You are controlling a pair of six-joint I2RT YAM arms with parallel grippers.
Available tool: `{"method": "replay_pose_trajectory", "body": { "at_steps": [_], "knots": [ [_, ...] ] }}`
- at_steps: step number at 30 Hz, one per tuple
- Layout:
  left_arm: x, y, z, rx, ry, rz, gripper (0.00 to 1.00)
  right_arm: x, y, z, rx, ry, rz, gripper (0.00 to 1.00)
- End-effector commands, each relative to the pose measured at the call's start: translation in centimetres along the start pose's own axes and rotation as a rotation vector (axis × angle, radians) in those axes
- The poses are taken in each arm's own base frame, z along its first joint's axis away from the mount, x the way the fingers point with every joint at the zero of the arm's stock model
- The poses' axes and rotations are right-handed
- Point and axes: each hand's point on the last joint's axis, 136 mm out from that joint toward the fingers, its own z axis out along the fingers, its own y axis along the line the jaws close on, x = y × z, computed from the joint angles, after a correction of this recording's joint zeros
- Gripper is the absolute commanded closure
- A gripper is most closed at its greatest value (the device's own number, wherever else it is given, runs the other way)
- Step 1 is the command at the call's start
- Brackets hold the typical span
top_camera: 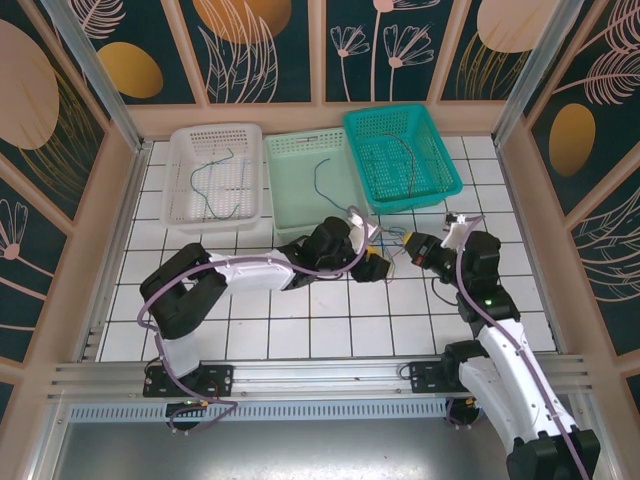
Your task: Untangle the cables
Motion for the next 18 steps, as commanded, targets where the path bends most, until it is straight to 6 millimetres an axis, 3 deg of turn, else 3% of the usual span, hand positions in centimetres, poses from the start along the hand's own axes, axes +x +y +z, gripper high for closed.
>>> {"method": "replay_pose_trajectory", "body": {
  "at_steps": [1,8,18],
  "knots": [
    [-0.7,-0.4,0.4,0.022,-0.038,0.01,0.42,-1.5,1.8,-0.6,-0.064,-0.054,-0.001,1.0],
    [-1.2,1.6,1.3,-0.08,-0.039,0.059,0.42,-1.4,2.8,-0.7,-0.112,-0.04,0.008,1.0],
    [-2.0,1.9,2.8,-0.079,-0.055,0.088,0.42,-1.5,3.6,-0.9,-0.144,-0.044,0.016,1.0]
  ]
}}
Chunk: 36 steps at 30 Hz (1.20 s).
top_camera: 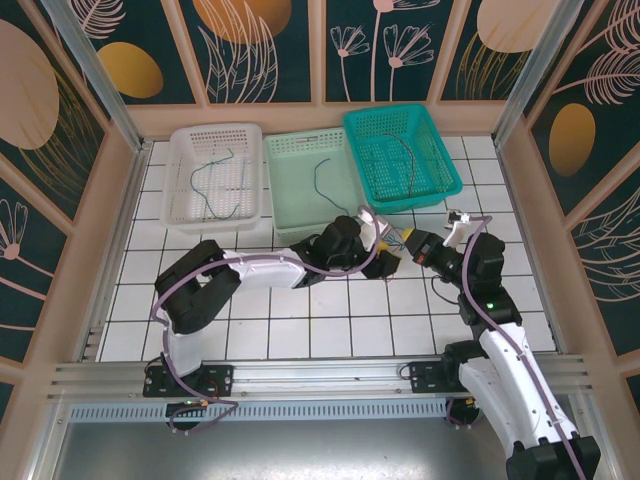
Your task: Untangle the cables
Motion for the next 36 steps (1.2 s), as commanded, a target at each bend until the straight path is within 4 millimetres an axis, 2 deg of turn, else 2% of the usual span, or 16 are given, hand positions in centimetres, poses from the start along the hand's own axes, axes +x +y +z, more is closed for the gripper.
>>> {"method": "replay_pose_trajectory", "body": {
  "at_steps": [1,3,7,8,13,21,24,25,28,32,36],
  "knots": [
    [-0.5,0.3,0.8,-0.005,-0.012,0.025,0.43,-1.0,2.0,-0.4,-0.071,-0.032,-0.017,1.0],
    [-0.3,0.4,1.2,0.004,-0.002,0.03,0.5,-1.1,2.0,-0.5,-0.068,-0.034,-0.021,1.0],
    [0.2,0.6,1.2,-0.008,0.017,0.029,0.76,-1.5,1.4,-0.7,-0.005,-0.037,-0.046,1.0],
    [0.4,0.7,0.9,-0.013,0.018,0.031,0.82,-1.7,0.8,-0.8,0.037,-0.038,-0.053,1.0],
    [1.3,0.9,-0.4,-0.041,0.04,0.046,0.99,-2.3,-2.9,-1.5,0.268,-0.041,-0.092,1.0],
    [2.9,1.6,-2.9,-0.096,0.083,0.052,1.0,-3.6,-7.1,-2.9,0.534,-0.066,-0.15,1.0],
    [3.3,1.8,-4.7,-0.132,0.089,0.058,1.0,-3.8,-8.8,-3.7,0.624,-0.068,-0.152,1.0],
    [4.6,2.3,-5.5,-0.157,0.114,0.056,1.0,-3.8,-9.4,-3.9,0.648,-0.063,-0.148,1.0],
    [4.4,2.6,-8.2,-0.217,0.096,0.068,1.0,-3.0,-11.4,-4.0,0.71,-0.028,-0.128,1.0],
    [3.2,3.9,-11.9,-0.321,0.043,0.065,1.0,-2.5,-12.5,-3.4,0.734,0.002,-0.108,1.0],
    [-0.4,5.1,-16.1,-0.389,-0.09,0.02,1.0,-2.3,-13.1,-3.1,0.739,0.012,-0.111,1.0]
  ]
}}
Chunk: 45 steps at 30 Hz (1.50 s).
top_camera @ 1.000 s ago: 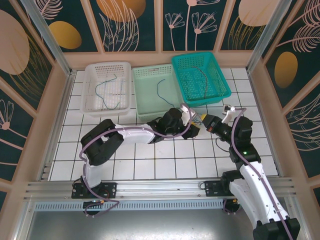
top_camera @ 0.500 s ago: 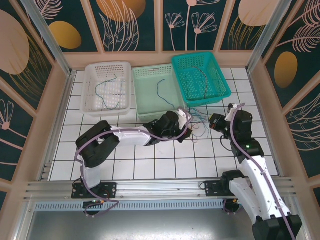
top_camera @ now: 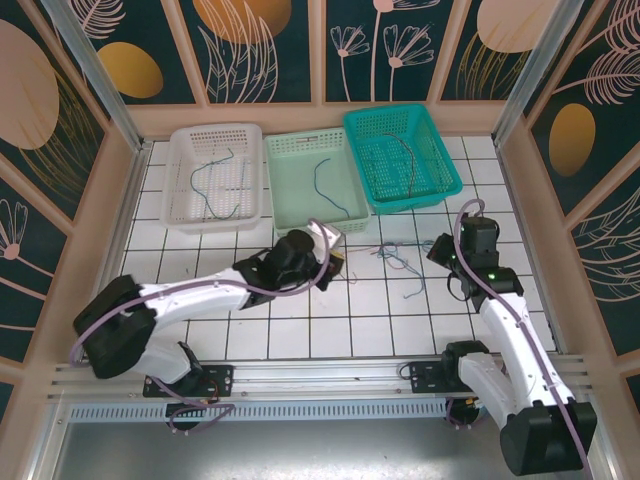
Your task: Untangle the cables
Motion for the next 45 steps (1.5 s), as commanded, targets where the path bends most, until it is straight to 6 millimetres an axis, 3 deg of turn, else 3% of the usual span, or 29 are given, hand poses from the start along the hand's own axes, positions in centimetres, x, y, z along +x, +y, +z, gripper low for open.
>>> {"method": "replay_pose_trajectory", "body": {
  "at_steps": [1,9,14,21,24,28,32,39,45],
  "knots": [
    [-2.6,3.1,-3.1,-0.116,-0.095,-0.044,1.0,-0.5,-0.9,0.1,0.04,-0.032,-0.028,1.0],
    [-9.3,4.9,-8.8,-0.227,-0.284,-0.038,1.0,-1.1,-0.3,-0.7,-0.01,-0.102,-0.048,1.0],
    [-11.1,5.9,-11.3,-0.306,-0.335,-0.024,1.0,-1.4,-1.3,-0.8,0.044,-0.123,-0.021,1.0],
    [-10.4,6.5,-13.2,-0.338,-0.342,-0.025,1.0,-2.7,-2.7,-2.1,0.106,-0.243,0.025,1.0],
    [-9.4,5.8,-12.4,-0.282,-0.32,-0.045,1.0,-3.9,-2.2,-3.5,0.048,-0.355,0.039,1.0],
    [-7.4,4.9,-10.2,-0.193,-0.254,-0.082,1.0,-4.8,0.4,-6.0,-0.148,-0.519,-0.034,1.0],
    [-6.1,5.0,-9.4,-0.181,-0.223,-0.108,1.0,-5.0,-1.1,-8.0,-0.13,-0.637,0.038,1.0],
    [-5.6,5.2,-9.6,-0.188,-0.218,-0.103,1.0,-3.9,-0.7,-6.8,-0.147,-0.552,0.033,1.0],
    [-7.3,5.5,-10.9,-0.223,-0.283,-0.093,1.0,-3.3,-0.8,-5.4,-0.133,-0.494,0.034,1.0]
  ]
}}
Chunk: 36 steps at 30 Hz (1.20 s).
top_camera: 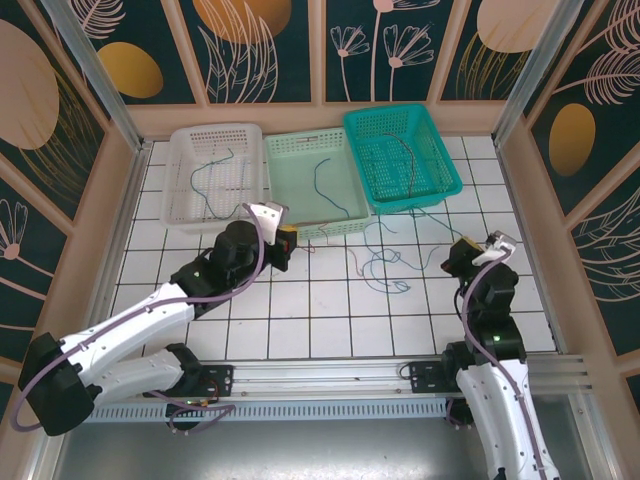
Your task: Untangle the cables
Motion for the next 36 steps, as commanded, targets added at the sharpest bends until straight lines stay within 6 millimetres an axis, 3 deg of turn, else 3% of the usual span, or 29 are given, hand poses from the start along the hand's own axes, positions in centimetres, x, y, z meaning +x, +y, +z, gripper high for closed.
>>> {"method": "replay_pose_trajectory", "body": {
  "at_steps": [1,11,15,17,20,25,29,36],
  "knots": [
    [-2.7,0.3,-1.1,-0.022,-0.094,-0.004,1.0,0.7,-0.2,0.6,0.006,0.028,0.026,1.0],
    [-7.3,-2.3,-2.3,0.069,-0.191,0.049,1.0,4.6,-1.4,1.8,0.023,0.142,0.055,1.0],
    [-8.4,-3.5,-2.4,0.127,-0.214,0.056,1.0,6.0,-2.4,1.9,0.06,0.181,0.083,0.74],
    [-9.0,-4.0,-2.4,0.147,-0.222,0.063,1.0,6.6,-2.1,2.1,0.041,0.203,0.083,0.46],
    [-9.9,-4.7,-2.2,0.169,-0.234,0.075,1.0,6.4,-1.2,2.2,0.014,0.237,0.071,0.26],
    [-11.0,-5.6,-1.6,0.199,-0.251,0.083,1.0,4.0,0.2,2.4,0.0,0.223,0.044,0.24],
    [-13.8,-6.9,-1.9,0.237,-0.315,0.086,1.0,2.0,2.2,2.3,-0.065,0.189,0.056,0.27],
    [-17.2,-8.2,-1.8,0.265,-0.394,0.116,1.0,0.6,6.4,2.9,-0.237,0.233,-0.009,0.32]
  ]
}}
